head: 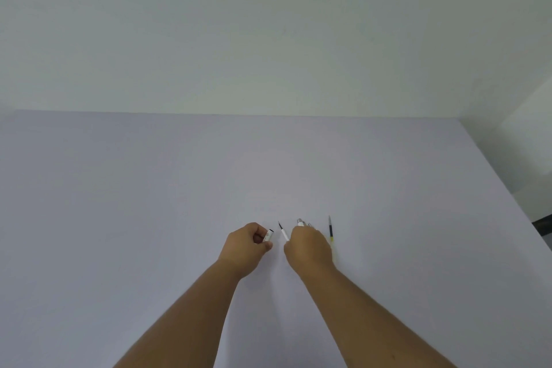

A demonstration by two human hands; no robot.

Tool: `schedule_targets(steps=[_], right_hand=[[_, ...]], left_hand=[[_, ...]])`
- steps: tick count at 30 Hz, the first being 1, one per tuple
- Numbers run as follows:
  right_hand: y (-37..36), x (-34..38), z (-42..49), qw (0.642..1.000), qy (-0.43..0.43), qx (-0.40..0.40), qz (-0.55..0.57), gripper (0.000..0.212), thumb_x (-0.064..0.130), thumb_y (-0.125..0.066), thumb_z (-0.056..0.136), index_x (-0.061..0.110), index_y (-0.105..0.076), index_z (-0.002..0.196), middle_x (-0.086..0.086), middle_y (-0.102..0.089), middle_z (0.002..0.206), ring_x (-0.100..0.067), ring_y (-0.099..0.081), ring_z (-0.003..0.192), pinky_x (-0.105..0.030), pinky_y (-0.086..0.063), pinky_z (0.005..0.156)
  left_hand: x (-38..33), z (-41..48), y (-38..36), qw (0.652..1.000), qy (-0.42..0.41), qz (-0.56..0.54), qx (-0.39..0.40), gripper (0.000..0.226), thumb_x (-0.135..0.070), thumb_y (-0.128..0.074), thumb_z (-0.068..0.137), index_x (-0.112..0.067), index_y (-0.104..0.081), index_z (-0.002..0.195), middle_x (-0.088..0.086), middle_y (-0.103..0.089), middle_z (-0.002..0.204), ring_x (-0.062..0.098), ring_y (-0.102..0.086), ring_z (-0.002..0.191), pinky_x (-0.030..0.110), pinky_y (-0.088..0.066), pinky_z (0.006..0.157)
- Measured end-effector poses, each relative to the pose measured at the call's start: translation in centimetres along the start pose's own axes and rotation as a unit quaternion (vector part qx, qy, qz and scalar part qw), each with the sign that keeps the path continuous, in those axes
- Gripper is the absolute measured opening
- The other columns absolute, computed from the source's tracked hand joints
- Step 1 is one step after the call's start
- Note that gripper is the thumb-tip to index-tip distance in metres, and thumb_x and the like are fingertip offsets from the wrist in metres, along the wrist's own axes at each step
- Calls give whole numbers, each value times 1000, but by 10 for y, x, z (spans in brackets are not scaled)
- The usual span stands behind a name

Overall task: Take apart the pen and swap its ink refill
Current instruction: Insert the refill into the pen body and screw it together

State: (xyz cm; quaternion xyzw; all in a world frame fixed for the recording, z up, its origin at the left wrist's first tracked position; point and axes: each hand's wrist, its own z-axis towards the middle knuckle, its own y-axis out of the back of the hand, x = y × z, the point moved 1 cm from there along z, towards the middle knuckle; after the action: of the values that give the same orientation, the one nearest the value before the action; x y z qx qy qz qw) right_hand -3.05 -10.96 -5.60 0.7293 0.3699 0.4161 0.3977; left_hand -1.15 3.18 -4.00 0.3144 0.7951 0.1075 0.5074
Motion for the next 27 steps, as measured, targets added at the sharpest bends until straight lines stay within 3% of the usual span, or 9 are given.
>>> schedule_targets(steps=[3,5,8,12,17,22,27], right_hand=[[14,0,2,992,-46,-32,116,21,21,-52,82,7,-66,87,-8,-71,92,-25,-64,83,-31,-49,66],[25,-3,4,967,-64,-64,238,19,23,-55,80,9,-67,80,-2,-66,72,-21,-60,71,-29,-47,63],[33,-6,8,918,-89,-79,379,18,24,-59,80,9,-68,84,6,-60,69,-18,-57,71,-32,-50,68],[35,-10,3,883,-101,-66,454,13,22,-60,77,14,-69,72,7,-59,64,-10,-48,57,-27,-40,57],[36,-16,-1,868,-96,-57,483,15,21,-60,78,18,-67,65,9,-56,57,-11,-43,51,-28,-38,53],[34,-17,-5,892,-62,-7,448,14,22,-63,76,19,-66,63,8,-57,59,-10,-46,54,-24,-38,55],[41,-25,1,864,-73,-42,496,20,33,-65,80,22,-63,63,9,-60,65,-7,-50,58,-19,-40,51]], left_hand=[[-1,0,-1,1000,-5,3,5,6,-19,-67,83,-20,-63,87,-5,-61,84,13,-55,71,23,-48,60],[-3,-1,-2,1000,-14,19,11,7,-18,-67,81,-21,-63,87,-4,-61,85,10,-53,70,18,-42,57],[-5,-1,-3,999,-18,34,22,9,-17,-68,80,-20,-64,88,-4,-61,85,8,-51,69,17,-39,56],[-10,-1,-7,999,-21,30,29,9,-16,-69,79,-21,-64,85,-4,-59,83,7,-50,64,17,-38,54],[-13,0,-8,999,-20,12,30,7,-16,-68,80,-21,-64,84,-2,-62,85,11,-51,63,21,-44,54],[-19,-1,-12,999,-29,1,27,10,-18,-69,80,-24,-62,80,-7,-62,81,10,-54,65,22,-46,57],[-21,0,-12,998,-40,25,32,10,-18,-69,80,-25,-61,82,-7,-60,85,6,-52,65,18,-39,55]])
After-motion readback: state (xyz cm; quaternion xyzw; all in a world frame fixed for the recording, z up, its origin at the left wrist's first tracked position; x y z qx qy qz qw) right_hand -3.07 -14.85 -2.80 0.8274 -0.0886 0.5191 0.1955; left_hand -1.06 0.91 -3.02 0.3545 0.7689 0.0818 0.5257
